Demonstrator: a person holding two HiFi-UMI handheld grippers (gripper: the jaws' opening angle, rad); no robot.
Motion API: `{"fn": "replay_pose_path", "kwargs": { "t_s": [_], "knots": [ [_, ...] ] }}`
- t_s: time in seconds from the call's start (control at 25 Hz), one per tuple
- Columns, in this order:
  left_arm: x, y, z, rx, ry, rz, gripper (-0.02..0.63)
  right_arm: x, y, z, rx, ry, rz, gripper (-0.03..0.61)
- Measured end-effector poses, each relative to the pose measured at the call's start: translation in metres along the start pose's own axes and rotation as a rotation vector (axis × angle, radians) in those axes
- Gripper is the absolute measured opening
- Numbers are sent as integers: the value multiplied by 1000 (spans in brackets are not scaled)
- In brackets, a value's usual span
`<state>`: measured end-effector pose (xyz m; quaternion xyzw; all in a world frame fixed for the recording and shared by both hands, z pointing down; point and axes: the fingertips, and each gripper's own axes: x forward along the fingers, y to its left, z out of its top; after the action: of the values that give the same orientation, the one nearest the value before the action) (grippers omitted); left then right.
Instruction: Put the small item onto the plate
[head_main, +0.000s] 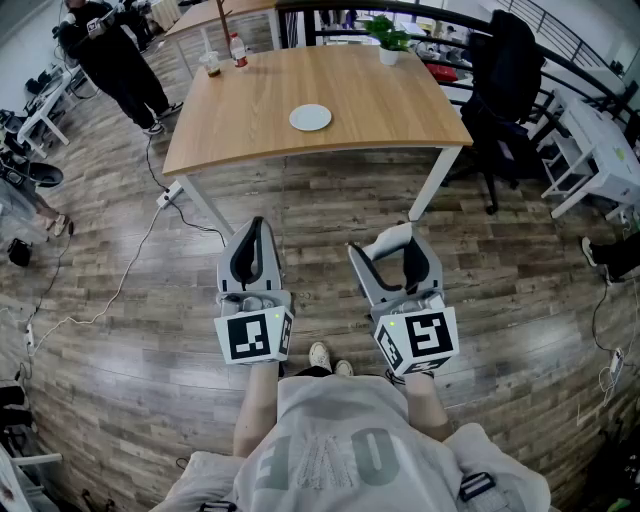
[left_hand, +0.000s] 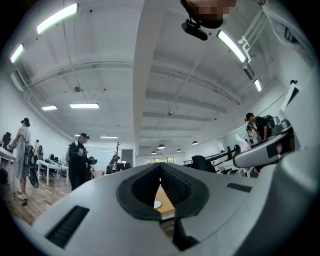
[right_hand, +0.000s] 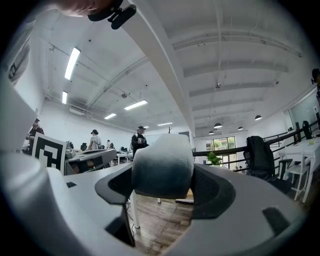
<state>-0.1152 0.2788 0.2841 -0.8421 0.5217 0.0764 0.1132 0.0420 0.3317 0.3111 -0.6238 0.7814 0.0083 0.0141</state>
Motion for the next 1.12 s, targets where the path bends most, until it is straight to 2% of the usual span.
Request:
{"fn": "replay_pose_path", "kwargs": {
  "t_s": [0.44, 0.8, 1.12],
  "knots": [
    [14, 5, -7, 44, -3, -28, 9, 24, -4, 5, 23, -34, -1, 342],
    [27, 54, -22, 16, -19, -15, 9, 63, 9, 1, 29, -43, 12, 342],
    [65, 79, -30, 3, -39, -19, 9, 106, -8, -1, 6, -23, -16, 342]
  ]
}}
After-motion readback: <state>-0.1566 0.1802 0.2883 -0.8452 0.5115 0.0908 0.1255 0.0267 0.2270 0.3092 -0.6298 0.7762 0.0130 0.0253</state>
